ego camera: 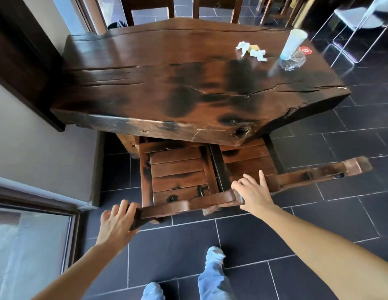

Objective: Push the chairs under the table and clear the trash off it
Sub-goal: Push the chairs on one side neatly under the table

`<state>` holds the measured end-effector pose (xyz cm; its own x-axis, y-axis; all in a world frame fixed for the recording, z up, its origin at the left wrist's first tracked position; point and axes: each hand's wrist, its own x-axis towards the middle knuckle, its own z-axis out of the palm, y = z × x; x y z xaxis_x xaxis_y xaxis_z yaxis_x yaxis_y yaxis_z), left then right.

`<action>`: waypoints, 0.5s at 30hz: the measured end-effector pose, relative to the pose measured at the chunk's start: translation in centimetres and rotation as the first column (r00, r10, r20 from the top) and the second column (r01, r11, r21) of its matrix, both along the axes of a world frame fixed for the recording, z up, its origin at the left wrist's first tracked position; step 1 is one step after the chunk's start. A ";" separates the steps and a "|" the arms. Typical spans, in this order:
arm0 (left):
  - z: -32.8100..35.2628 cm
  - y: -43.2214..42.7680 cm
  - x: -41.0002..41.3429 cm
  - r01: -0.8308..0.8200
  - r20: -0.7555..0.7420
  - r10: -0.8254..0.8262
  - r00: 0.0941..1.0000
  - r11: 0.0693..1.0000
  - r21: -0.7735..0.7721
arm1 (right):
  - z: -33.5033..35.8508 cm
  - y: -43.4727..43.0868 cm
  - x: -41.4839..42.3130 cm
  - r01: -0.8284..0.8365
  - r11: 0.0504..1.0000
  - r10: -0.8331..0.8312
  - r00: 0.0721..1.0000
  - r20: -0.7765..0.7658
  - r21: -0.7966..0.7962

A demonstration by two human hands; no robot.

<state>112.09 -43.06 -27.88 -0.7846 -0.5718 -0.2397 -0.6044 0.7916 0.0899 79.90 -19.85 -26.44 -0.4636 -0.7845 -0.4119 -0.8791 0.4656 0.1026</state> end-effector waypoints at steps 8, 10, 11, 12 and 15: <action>0.6 -0.9 -2.4 -0.092 0.061 0.089 0.994 0.995 0.043 | -0.5 -1.5 -2.3 0.011 0.998 -0.011 1.000 -0.003 -0.054; 0.8 -0.7 -2.4 -0.100 0.084 0.097 0.992 0.995 0.032 | -0.5 -1.4 -2.4 0.009 0.999 -0.009 1.000 0.005 -0.041; 0.8 -0.6 -2.5 -0.103 0.090 0.100 0.991 0.995 0.021 | -0.5 -1.5 -2.4 0.003 0.999 -0.003 1.000 0.003 -0.041; 0.9 -0.5 -2.5 -0.109 0.092 0.107 0.990 0.994 0.015 | -0.5 -1.5 -2.4 0.000 0.999 0.000 1.000 0.006 -0.040; 0.9 0.0 -2.6 -0.147 0.093 0.144 0.985 0.989 0.017 | -0.4 -1.4 -2.4 -0.002 1.000 0.003 0.999 0.035 -0.031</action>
<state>109.48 -43.03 -27.01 -0.6676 -0.6716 -0.3215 -0.7195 0.6930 0.0463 77.52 -21.28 -26.82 -0.4475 -0.7981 -0.4035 -0.8828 0.4662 0.0570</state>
